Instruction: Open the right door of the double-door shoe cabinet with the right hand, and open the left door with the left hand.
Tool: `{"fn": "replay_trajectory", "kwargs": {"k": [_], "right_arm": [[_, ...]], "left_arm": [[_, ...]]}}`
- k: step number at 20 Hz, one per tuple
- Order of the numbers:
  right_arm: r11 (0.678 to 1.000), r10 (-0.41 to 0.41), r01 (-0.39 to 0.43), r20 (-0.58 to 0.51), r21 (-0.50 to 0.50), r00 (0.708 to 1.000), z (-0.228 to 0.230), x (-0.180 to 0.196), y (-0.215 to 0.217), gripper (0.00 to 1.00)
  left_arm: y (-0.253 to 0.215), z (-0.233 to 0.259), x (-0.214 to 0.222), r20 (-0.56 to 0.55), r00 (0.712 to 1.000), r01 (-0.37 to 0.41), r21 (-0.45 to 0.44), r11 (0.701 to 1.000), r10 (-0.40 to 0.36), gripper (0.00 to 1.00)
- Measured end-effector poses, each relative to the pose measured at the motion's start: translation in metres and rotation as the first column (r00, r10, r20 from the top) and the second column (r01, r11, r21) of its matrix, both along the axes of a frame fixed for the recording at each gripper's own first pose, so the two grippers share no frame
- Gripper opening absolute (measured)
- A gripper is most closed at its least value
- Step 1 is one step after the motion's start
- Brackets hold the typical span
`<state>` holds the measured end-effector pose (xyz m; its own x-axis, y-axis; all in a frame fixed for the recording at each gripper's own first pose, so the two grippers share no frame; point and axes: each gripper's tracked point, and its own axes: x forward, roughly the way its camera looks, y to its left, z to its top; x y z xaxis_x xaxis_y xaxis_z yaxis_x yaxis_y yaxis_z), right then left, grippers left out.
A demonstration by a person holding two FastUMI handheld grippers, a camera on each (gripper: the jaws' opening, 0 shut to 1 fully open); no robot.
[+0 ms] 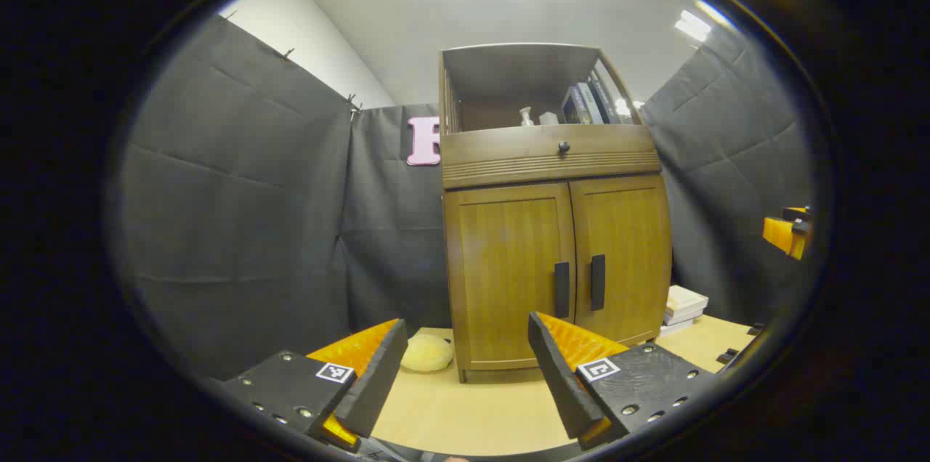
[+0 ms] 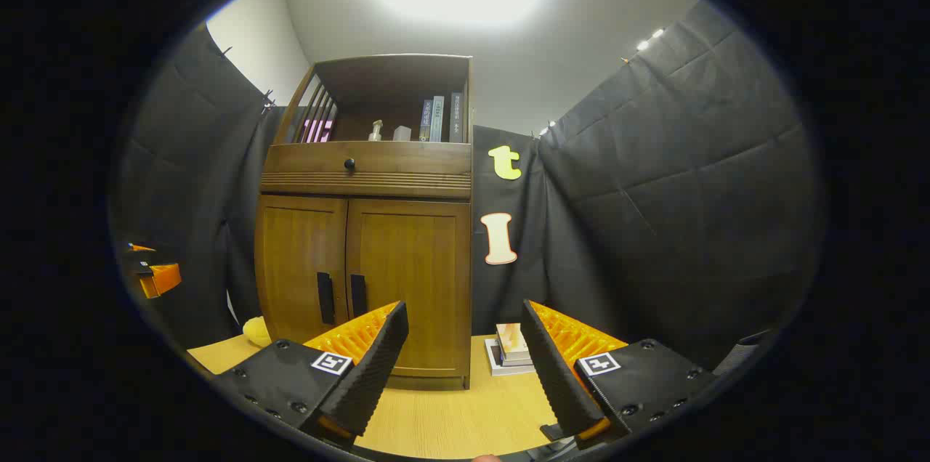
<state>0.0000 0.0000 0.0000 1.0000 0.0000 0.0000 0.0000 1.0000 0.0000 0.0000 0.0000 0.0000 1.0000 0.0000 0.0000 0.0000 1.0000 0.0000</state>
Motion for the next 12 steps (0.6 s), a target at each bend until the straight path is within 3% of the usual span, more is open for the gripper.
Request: {"fn": "replay_trajectory", "kwargs": {"k": [6,12], "right_arm": [[1.0,0.013,-0.012,-0.017,0.024,1.0,0.0,0.001,0.008,0.97],[1.0,0.024,-0.023,-0.017,0.018,1.0,-0.001,0.002,0.012,0.97]], "left_arm": [[0.0,0.002,-0.003,0.007,1.0,0.004,-0.028,1.0,-0.004,0.96],[0.001,-0.001,-0.002,0.012,1.0,-0.019,-0.002,1.0,0.019,0.95]]}}
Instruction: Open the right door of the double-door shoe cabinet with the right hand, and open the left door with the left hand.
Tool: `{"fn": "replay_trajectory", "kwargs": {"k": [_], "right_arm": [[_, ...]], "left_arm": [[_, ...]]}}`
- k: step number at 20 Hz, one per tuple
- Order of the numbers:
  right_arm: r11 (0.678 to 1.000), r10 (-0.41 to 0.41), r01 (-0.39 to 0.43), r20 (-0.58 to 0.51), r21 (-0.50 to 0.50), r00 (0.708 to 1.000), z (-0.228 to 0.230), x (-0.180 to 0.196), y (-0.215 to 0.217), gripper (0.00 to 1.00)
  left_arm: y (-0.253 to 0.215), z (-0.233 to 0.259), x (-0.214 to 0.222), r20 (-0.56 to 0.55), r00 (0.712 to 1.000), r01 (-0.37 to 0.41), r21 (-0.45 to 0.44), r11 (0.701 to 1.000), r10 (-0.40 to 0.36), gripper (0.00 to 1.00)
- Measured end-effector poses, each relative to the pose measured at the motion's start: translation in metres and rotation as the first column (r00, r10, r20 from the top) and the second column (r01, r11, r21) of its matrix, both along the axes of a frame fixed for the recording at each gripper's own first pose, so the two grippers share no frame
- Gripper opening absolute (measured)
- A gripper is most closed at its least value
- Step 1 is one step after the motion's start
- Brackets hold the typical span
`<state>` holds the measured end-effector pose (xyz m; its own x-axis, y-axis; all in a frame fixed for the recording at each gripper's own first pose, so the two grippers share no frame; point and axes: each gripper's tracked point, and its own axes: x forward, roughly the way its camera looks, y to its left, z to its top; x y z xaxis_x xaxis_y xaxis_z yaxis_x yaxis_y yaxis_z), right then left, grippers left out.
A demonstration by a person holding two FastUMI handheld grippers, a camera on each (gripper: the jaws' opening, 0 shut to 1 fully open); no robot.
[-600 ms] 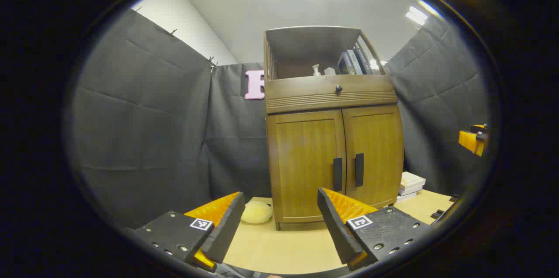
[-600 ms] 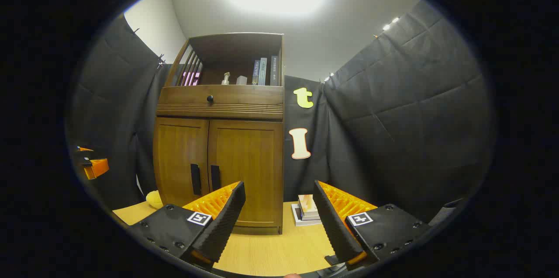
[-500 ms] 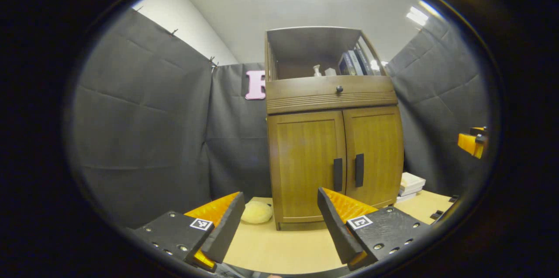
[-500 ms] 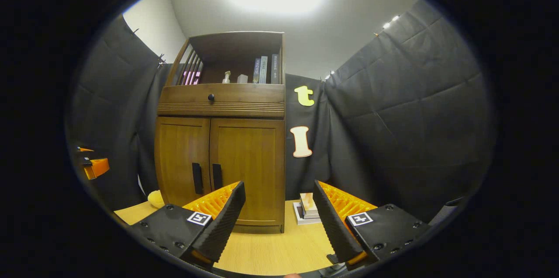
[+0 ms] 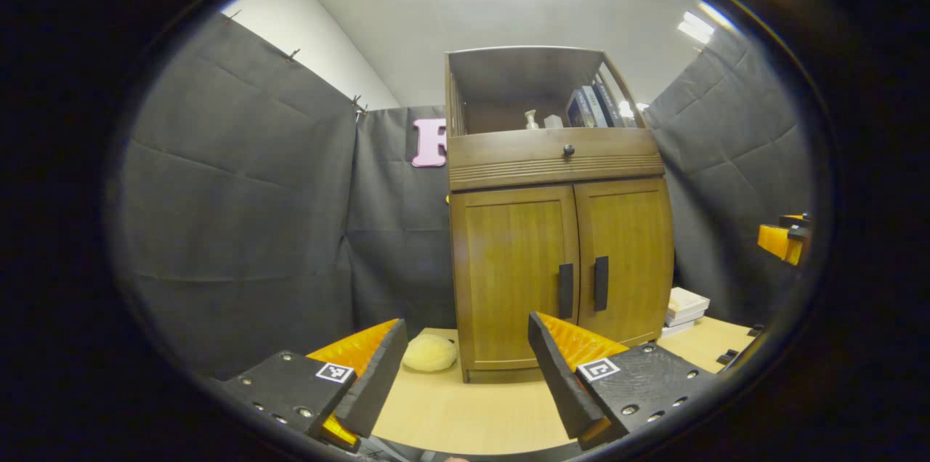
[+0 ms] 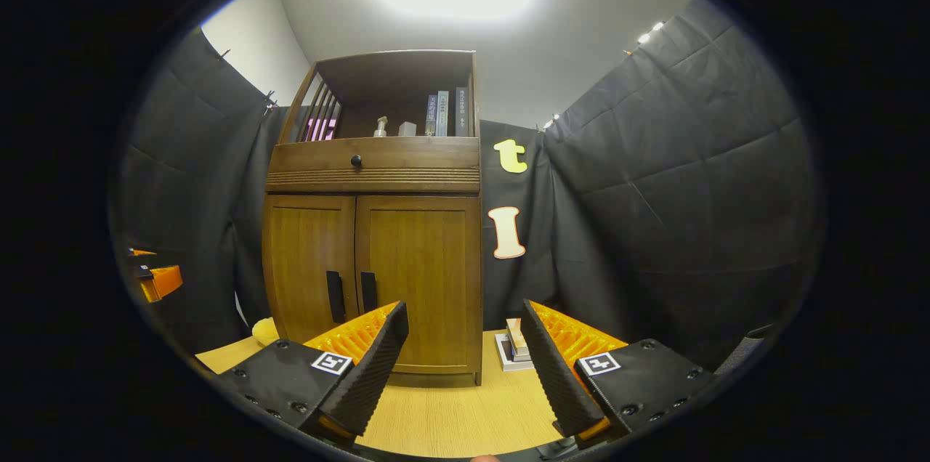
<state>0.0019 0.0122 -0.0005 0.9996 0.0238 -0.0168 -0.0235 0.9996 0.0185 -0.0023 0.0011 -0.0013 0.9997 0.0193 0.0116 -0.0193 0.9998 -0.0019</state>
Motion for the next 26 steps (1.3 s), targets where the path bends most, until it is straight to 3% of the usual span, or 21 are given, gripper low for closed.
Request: {"fn": "replay_trajectory", "kwargs": {"k": [12,26], "right_arm": [[0.998,0.059,-0.059,-0.021,0.031,0.998,-0.005,0.025,0.029,0.98],[0.985,0.17,-0.171,0.011,0.024,0.985,-0.001,0.101,0.103,0.97]], "left_arm": [[0.003,-0.002,0.001,0.011,0.999,-0.03,0.018,0.999,0.03,0.95],[0.017,-0.009,0.004,0.025,0.985,-0.173,0.063,0.983,0.171,0.96]]}}
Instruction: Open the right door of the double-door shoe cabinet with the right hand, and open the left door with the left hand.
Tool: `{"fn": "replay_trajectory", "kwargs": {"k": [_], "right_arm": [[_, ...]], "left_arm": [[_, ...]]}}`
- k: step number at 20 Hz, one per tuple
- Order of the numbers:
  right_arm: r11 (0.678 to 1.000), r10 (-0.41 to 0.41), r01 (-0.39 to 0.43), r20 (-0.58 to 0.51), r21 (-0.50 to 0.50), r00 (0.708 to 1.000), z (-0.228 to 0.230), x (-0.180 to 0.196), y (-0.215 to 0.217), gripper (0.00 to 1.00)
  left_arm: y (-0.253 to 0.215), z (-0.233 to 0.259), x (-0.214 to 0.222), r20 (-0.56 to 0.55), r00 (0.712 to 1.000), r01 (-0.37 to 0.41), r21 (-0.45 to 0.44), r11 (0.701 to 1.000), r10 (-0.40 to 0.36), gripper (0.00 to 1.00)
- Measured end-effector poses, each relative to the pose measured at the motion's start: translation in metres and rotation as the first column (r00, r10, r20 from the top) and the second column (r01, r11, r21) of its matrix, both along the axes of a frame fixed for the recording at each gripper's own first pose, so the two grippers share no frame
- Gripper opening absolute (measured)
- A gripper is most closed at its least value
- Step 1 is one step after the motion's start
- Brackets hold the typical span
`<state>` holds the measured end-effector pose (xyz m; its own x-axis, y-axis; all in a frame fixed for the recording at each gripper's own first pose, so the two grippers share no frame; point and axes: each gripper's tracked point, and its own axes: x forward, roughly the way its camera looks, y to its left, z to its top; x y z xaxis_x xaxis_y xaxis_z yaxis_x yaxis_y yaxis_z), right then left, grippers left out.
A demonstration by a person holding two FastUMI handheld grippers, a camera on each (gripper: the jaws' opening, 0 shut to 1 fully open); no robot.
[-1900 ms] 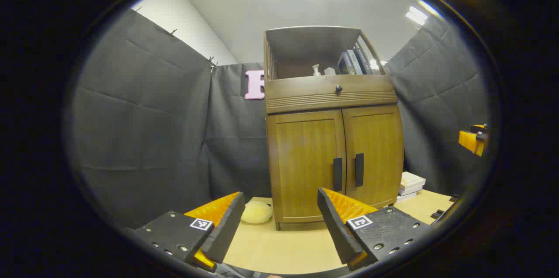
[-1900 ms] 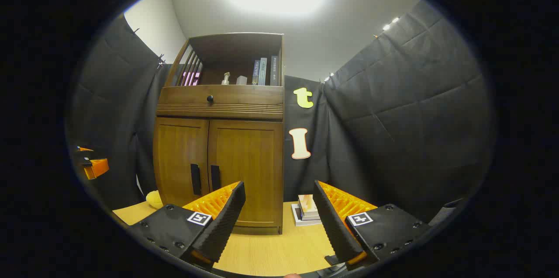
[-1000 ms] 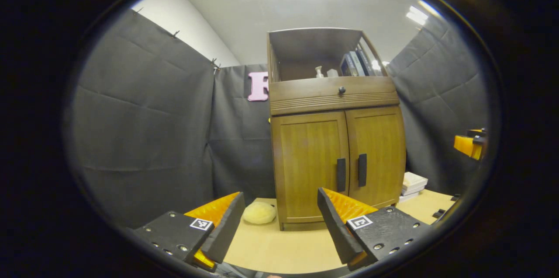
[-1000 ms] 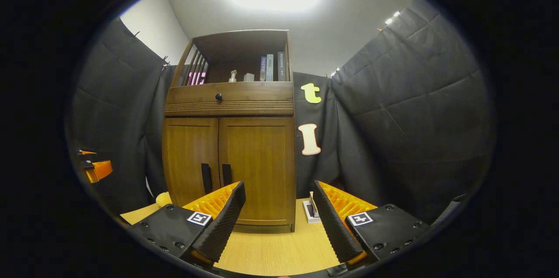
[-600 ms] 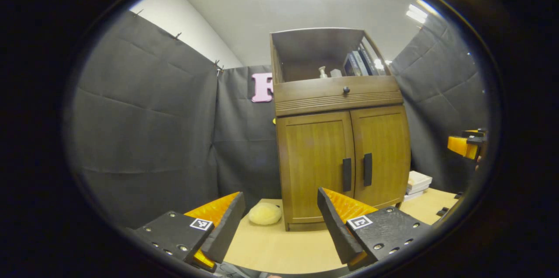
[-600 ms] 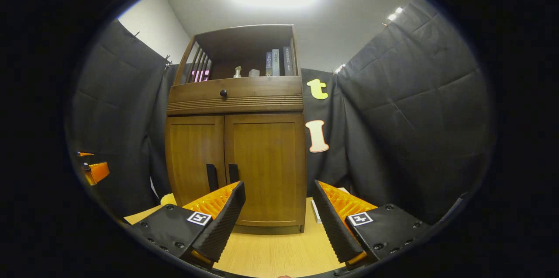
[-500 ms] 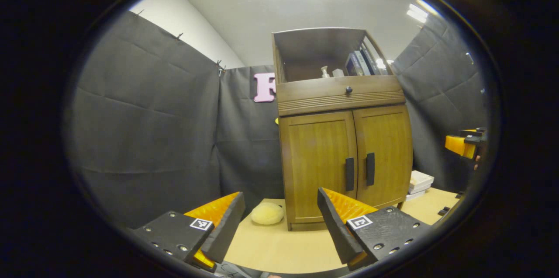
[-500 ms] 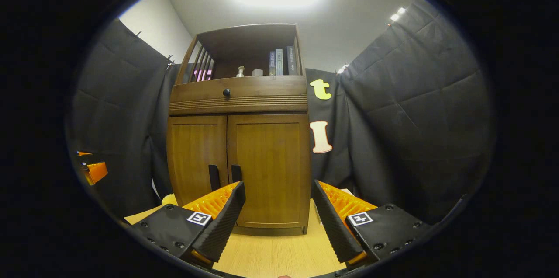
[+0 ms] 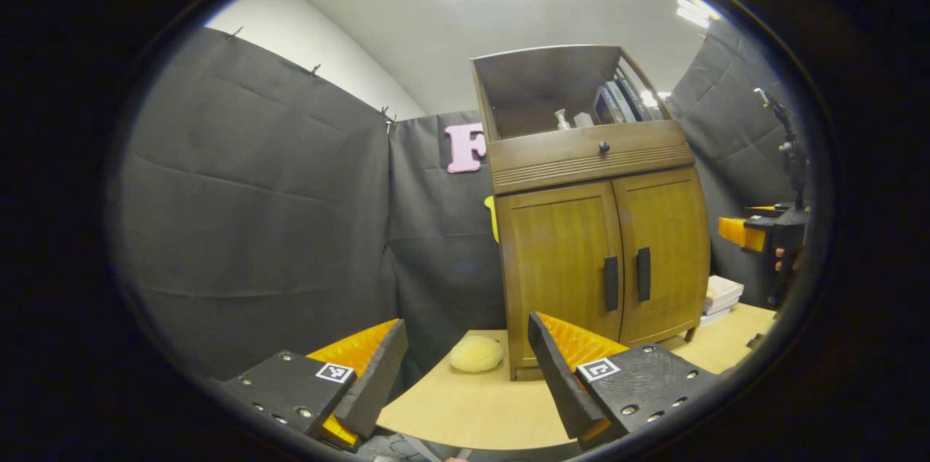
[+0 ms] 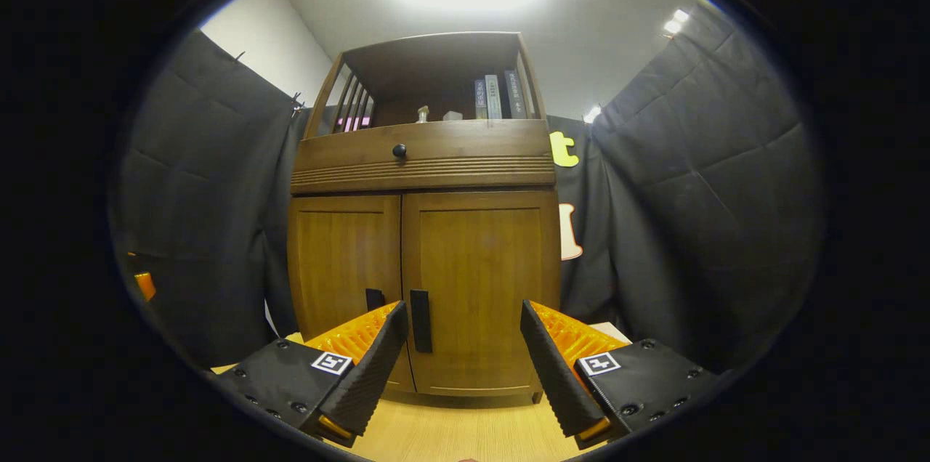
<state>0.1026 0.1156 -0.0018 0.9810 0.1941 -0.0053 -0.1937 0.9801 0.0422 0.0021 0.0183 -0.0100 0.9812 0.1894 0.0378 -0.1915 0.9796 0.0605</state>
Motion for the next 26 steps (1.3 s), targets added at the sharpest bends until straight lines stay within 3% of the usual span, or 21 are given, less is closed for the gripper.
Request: {"fn": "replay_trajectory", "kwargs": {"k": [8,15,19,25,26], "right_arm": [[0.999,0.04,-0.04,0.012,0.021,0.999,-0.013,0.053,0.041,0.97],[0.998,0.037,-0.033,-0.082,0.051,0.996,-0.058,0.114,0.065,0.96],[0.999,0.045,-0.044,-0.118,0.013,0.992,-0.085,0.144,0.078,0.97],[0.997,0.071,-0.072,-0.2,0.005,0.977,-0.121,0.17,0.101,0.98],[0.997,0.071,-0.07,-0.212,0.01,0.975,-0.124,0.173,0.103,0.87]], "left_arm": [[0.006,0.002,-0.007,0.002,0.997,-0.076,-0.002,0.997,0.076,0.96],[0.009,0.002,-0.012,-0.001,0.992,-0.123,-0.003,0.992,0.123,0.96],[0.012,0.004,-0.015,-0.004,0.988,-0.155,0.016,0.988,0.156,0.96],[0.015,0.004,-0.019,-0.015,0.977,-0.211,0.026,0.977,0.212,0.96],[0.016,0.003,-0.019,-0.014,0.976,-0.219,0.027,0.975,0.219,0.95]]}}
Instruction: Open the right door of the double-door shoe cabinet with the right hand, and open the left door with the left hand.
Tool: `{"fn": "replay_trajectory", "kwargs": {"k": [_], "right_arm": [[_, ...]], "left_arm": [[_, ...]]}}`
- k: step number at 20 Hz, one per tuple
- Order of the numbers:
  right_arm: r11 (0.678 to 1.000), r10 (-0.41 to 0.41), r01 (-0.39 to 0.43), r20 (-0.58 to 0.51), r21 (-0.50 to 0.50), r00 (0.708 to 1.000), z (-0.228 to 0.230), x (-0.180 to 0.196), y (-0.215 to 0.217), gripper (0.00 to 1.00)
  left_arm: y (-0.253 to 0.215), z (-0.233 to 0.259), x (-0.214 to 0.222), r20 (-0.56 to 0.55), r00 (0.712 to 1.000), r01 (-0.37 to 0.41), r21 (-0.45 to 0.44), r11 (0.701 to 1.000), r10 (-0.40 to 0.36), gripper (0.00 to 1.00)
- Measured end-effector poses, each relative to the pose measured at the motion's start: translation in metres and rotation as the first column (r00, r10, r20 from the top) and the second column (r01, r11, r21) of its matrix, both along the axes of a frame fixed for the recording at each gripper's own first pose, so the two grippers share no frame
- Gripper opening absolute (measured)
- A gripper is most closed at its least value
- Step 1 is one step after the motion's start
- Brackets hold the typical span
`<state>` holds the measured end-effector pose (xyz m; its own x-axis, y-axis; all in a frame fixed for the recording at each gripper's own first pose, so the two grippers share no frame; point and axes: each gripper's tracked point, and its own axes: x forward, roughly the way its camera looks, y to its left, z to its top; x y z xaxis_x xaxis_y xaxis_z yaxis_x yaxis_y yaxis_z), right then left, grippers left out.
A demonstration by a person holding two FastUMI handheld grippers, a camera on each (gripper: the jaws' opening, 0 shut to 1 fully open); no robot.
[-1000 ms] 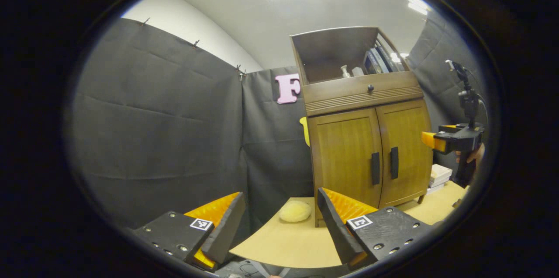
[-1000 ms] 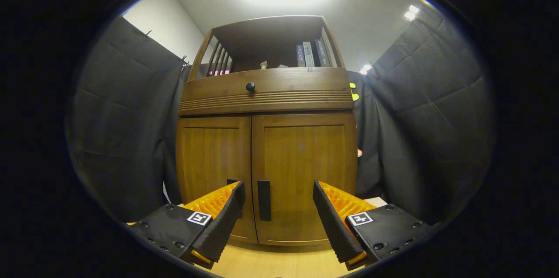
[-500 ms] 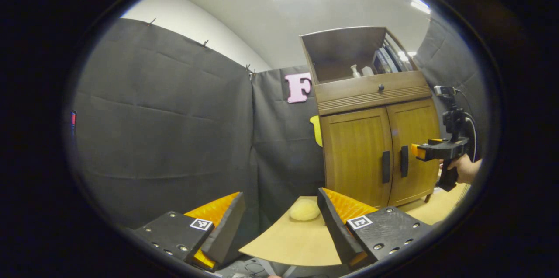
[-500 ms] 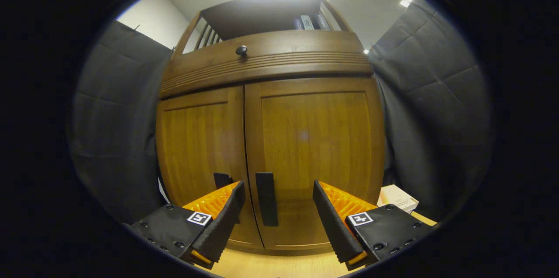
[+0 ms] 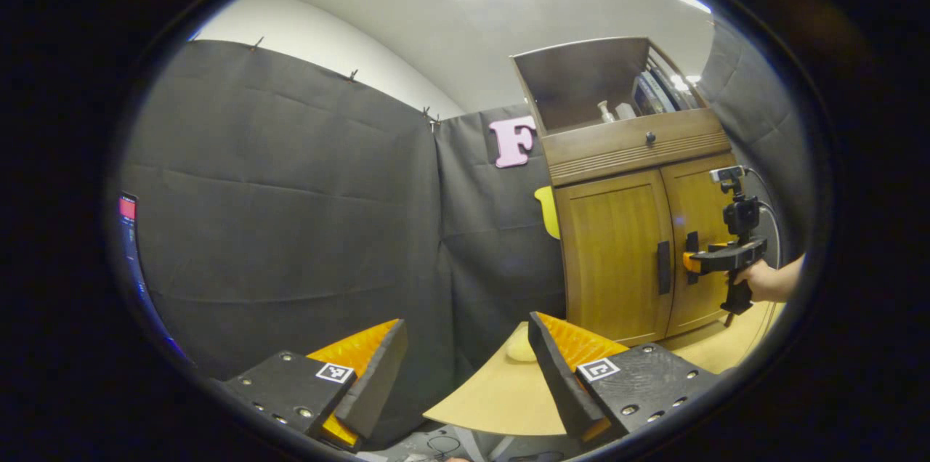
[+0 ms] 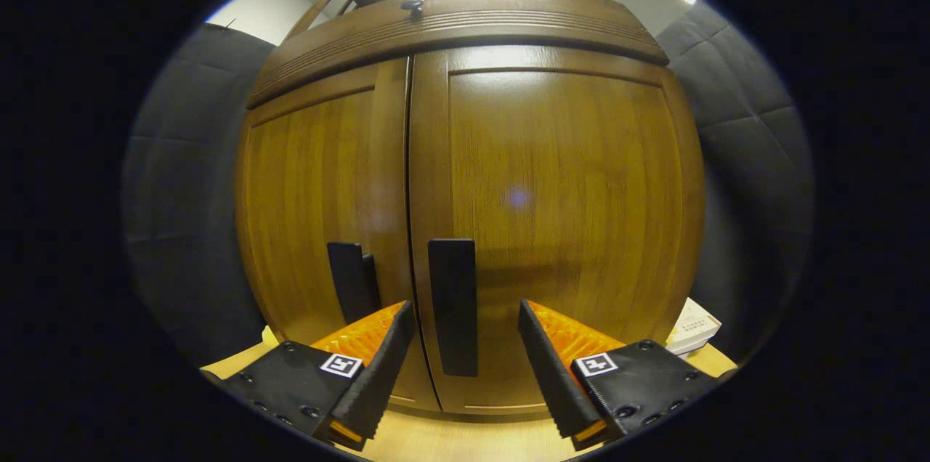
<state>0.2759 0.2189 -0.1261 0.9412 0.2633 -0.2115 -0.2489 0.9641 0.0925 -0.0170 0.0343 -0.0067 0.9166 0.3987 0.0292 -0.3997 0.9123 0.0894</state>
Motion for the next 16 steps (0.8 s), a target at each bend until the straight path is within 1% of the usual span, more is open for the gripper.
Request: {"fn": "replay_trajectory", "kwargs": {"k": [3,6,7,11,13,14,16], "right_arm": [[1.0,0.001,0.0,-0.034,0.014,0.999,-0.008,0.009,0.007,0.85],[1.0,-0.01,0.011,-0.038,0.029,0.999,-0.006,0.016,0.009,0.51],[1.0,-0.009,0.01,-0.031,0.029,0.999,-0.006,0.018,0.009,0.49],[1.0,0.002,-0.001,-0.046,0.023,0.999,-0.006,0.017,0.011,0.24],[0.999,0.016,-0.014,-0.059,0.03,0.998,-0.005,0.012,0.01,0.3],[0.999,0.024,-0.022,-0.057,0.033,0.998,-0.003,0.009,0.009,0.27],[0.999,0.037,-0.036,-0.05,0.03,0.998,-0.002,0.001,0.007,0.27]], "left_arm": [[0.001,0.0,-0.001,0.003,1.0,-0.011,-0.006,1.0,0.011,0.95],[0.001,0.0,-0.001,0.0,1.0,-0.013,-0.008,1.0,0.013,0.95],[0.001,0.0,-0.001,0.0,1.0,-0.013,-0.012,1.0,0.013,0.95],[0.0,0.0,0.0,0.002,1.0,-0.014,-0.026,1.0,0.014,0.95],[0.0,0.001,0.0,0.009,1.0,-0.008,-0.026,1.0,0.008,0.96],[0.0,0.001,0.0,0.015,1.0,-0.001,-0.025,1.0,0.002,0.96],[-0.001,0.001,0.002,0.023,1.0,0.009,-0.022,1.0,-0.008,0.95]]}}
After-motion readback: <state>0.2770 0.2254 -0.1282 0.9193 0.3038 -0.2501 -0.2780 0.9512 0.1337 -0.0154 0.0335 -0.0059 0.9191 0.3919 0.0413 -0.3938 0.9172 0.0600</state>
